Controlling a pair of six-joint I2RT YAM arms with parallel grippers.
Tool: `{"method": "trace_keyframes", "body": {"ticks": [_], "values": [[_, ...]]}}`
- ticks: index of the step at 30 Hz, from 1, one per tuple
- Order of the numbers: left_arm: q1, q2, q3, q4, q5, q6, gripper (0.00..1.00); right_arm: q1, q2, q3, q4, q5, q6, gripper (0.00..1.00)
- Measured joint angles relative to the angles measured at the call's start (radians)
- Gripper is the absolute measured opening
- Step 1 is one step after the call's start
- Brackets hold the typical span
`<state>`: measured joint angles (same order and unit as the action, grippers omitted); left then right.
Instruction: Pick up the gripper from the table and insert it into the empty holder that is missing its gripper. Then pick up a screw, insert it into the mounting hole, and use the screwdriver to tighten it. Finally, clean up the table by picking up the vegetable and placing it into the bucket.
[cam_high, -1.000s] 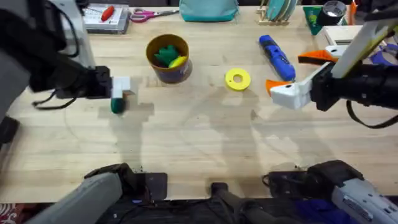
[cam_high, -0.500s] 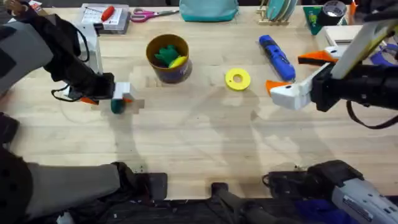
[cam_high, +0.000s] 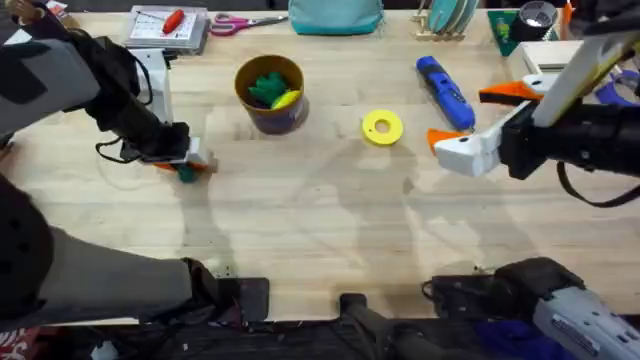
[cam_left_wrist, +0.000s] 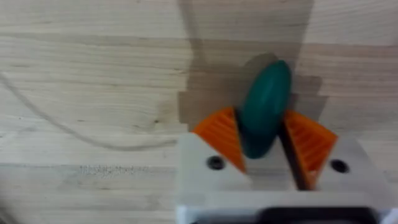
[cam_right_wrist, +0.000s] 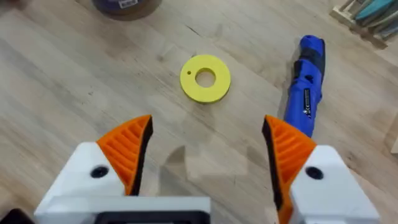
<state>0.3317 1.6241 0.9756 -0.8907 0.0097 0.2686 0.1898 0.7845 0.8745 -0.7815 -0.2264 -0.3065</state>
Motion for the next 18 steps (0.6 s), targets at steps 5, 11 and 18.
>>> {"method": "trace_keyframes", "body": {"ticks": [5,11,18], "values": [[0.000,0.000,0.005,0.005,0.000,0.006,0.024,0.000,0.000,0.000,0.000,0.000,0.000,0.995],[0.000,0.000,0.006,0.006,0.000,0.004,0.028,0.000,0.000,0.000,0.000,0.000,0.000,0.995],[0.000,0.000,0.065,-0.056,0.001,-0.003,0.028,0.000,0.000,0.000,0.026,0.000,0.000,0.995]]}}
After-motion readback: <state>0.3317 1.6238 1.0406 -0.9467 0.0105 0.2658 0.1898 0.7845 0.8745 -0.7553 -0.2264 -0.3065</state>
